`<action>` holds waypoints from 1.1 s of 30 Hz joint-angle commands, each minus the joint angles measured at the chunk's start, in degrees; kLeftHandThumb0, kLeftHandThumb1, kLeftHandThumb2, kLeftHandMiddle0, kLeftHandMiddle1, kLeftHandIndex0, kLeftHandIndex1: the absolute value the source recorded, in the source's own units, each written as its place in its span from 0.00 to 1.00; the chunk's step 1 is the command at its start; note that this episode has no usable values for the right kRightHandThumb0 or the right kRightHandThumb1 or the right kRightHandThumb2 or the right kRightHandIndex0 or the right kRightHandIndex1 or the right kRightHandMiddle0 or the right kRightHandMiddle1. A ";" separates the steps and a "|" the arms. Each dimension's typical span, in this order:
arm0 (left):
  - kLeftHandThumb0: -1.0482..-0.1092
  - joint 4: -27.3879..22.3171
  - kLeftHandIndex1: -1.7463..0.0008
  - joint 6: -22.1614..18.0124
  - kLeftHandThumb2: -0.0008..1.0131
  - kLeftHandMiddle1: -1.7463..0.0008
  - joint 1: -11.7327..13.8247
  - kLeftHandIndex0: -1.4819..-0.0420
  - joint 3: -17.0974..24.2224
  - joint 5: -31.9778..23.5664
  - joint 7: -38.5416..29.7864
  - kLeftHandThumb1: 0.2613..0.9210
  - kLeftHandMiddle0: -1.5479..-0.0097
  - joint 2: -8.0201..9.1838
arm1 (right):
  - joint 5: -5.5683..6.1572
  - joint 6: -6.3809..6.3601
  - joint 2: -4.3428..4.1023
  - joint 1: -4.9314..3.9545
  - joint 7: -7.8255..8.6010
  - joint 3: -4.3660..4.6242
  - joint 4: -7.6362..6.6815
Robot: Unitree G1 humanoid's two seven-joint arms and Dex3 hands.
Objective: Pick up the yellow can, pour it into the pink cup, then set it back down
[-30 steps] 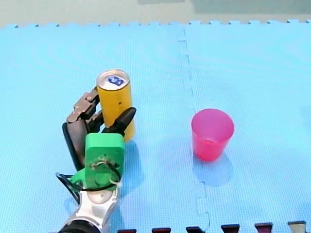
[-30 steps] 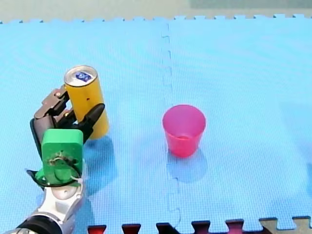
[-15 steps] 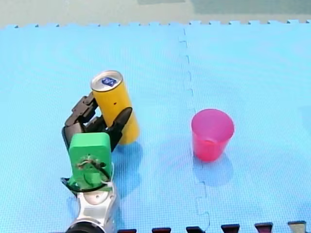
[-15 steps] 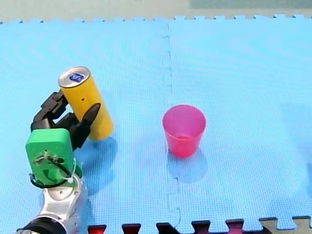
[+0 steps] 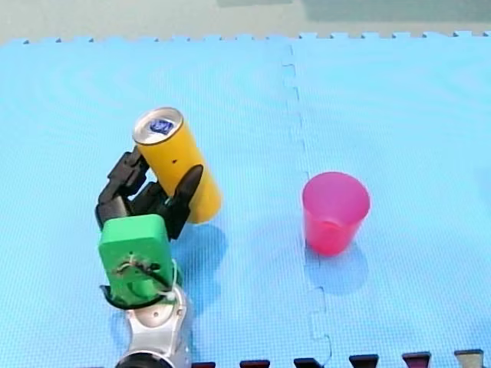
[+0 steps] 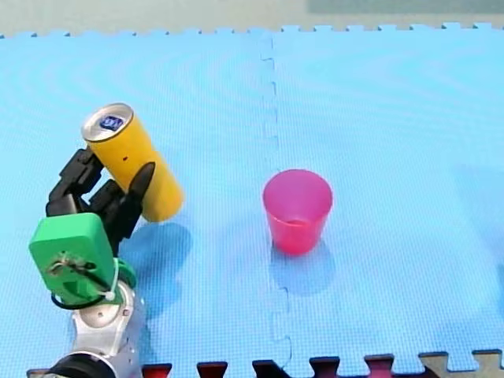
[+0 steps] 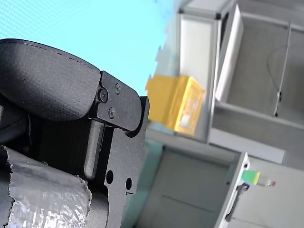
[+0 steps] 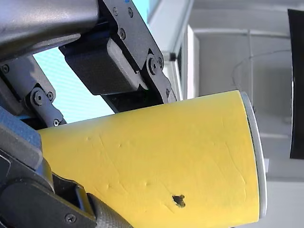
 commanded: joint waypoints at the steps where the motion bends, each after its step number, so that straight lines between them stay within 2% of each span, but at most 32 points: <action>1: 0.79 -0.05 1.00 0.00 0.00 1.00 -0.24 0.20 -1.61 2.36 3.27 0.83 0.18 0.58 | -0.09 0.26 -0.61 0.02 -0.35 0.02 -0.17; 10: 0.79 0.09 0.99 3.77 0.00 0.99 0.18 0.19 -8.44 11.77 17.43 0.83 0.17 2.19 | -0.13 0.33 -0.51 0.21 -0.42 0.24 -0.53; 14: 0.78 0.06 1.00 7.03 0.00 0.99 0.02 0.19 -13.60 18.03 25.99 0.83 0.17 3.36 | -0.24 0.33 -0.43 0.27 -0.58 0.38 -0.62; 18: 0.78 0.11 1.00 9.46 0.00 0.99 -0.21 0.19 -16.59 21.23 30.84 0.82 0.16 3.76 | -0.39 0.31 -0.42 0.24 -0.72 0.50 -0.58; 23: 0.78 0.28 1.00 9.97 0.00 0.99 -0.29 0.19 -17.90 21.24 32.39 0.81 0.16 3.73 | -0.36 0.30 -0.50 0.21 -0.63 0.48 -0.54; 29: 0.78 0.35 1.00 8.77 0.00 0.99 0.02 0.19 -17.22 18.66 30.63 0.81 0.15 3.15 | -0.28 0.29 -0.64 0.24 -0.43 0.43 -0.50; 31: 0.77 0.38 1.00 8.20 0.00 0.99 0.17 0.19 -16.40 17.18 29.23 0.81 0.15 2.74 | -0.26 0.29 -0.71 0.24 -0.39 0.40 -0.52; 33: 0.77 0.40 1.00 7.23 0.00 0.99 0.50 0.19 -13.94 13.53 24.66 0.81 0.15 1.83 | -0.24 0.28 -0.72 0.24 -0.37 0.38 -0.51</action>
